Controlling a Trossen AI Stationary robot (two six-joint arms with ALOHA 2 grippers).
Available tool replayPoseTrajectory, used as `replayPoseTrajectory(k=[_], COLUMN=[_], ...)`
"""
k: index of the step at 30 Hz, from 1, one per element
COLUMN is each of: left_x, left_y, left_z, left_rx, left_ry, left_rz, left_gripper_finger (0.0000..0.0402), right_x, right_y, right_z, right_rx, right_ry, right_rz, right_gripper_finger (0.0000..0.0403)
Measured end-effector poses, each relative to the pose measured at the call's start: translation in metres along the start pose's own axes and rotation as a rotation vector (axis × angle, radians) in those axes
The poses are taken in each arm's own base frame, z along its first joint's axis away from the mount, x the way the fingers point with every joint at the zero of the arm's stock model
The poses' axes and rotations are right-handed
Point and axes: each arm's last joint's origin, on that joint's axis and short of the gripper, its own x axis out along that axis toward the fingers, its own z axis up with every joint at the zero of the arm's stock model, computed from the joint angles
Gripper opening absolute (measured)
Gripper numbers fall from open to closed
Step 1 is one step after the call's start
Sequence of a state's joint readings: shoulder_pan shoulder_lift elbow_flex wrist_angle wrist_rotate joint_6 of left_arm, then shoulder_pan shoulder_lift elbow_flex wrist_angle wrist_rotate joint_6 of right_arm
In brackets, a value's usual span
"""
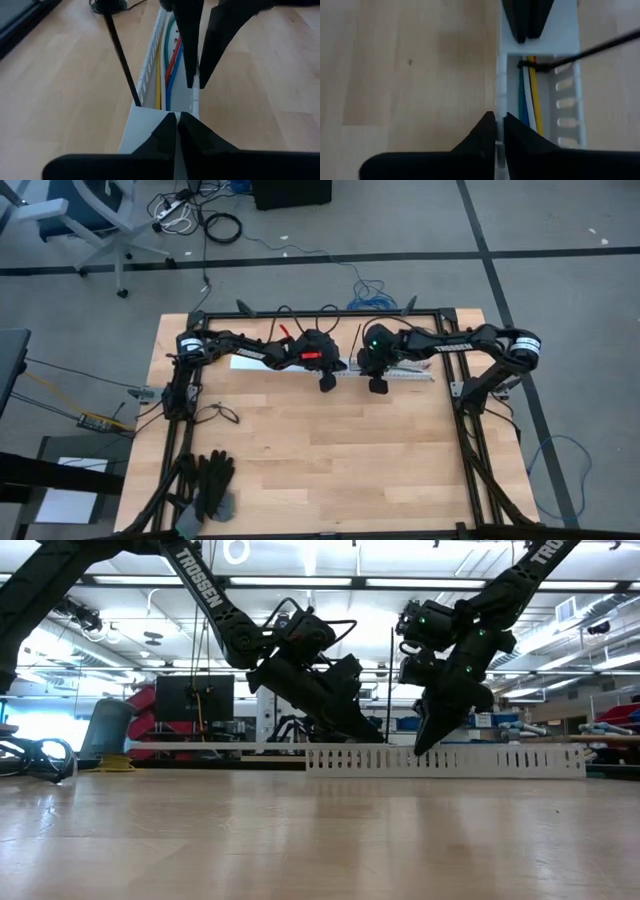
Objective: Ziptie cables
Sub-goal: Close the white cable duct
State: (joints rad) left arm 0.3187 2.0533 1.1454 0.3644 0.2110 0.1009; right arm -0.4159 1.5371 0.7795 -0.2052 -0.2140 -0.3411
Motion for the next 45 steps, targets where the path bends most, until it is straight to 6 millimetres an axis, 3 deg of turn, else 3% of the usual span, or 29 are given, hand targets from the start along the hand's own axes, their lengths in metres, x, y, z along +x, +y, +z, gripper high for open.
replayPoseTrajectory(k=[3, 15, 33, 40, 45], left_x=[0.000, 0.000, 0.000, 0.000, 0.000], left_y=[-0.001, 0.000, 0.000, 0.000, 0.000], left_z=[0.000, -0.001, -0.001, -0.001, -0.001], left_rx=[0.001, -0.001, -0.001, -0.002, -0.002], left_ry=[0.002, 0.015, 0.015, 0.014, 0.014], left_rz=[-0.004, -0.003, -0.001, 0.001, 0.000], left_gripper_finger=[0.0000, 0.0000, 0.0000, 0.0000, 0.0000], right_x=[-0.004, -0.004, 0.000, 0.022, 0.022], right_y=[0.001, 0.001, -0.003, -0.007, -0.008], right_z=[0.010, 0.011, 0.011, 0.002, 0.003], right_rx=[-0.016, -0.045, -0.043, -0.004, -0.005], right_ry=[-0.074, -0.081, -0.077, -0.026, -0.033], right_rz=[0.015, -0.031, -0.095, -0.082, -0.087], right_gripper_finger=[0.0032, 0.0115, 0.0276, 0.0294, 0.0275])
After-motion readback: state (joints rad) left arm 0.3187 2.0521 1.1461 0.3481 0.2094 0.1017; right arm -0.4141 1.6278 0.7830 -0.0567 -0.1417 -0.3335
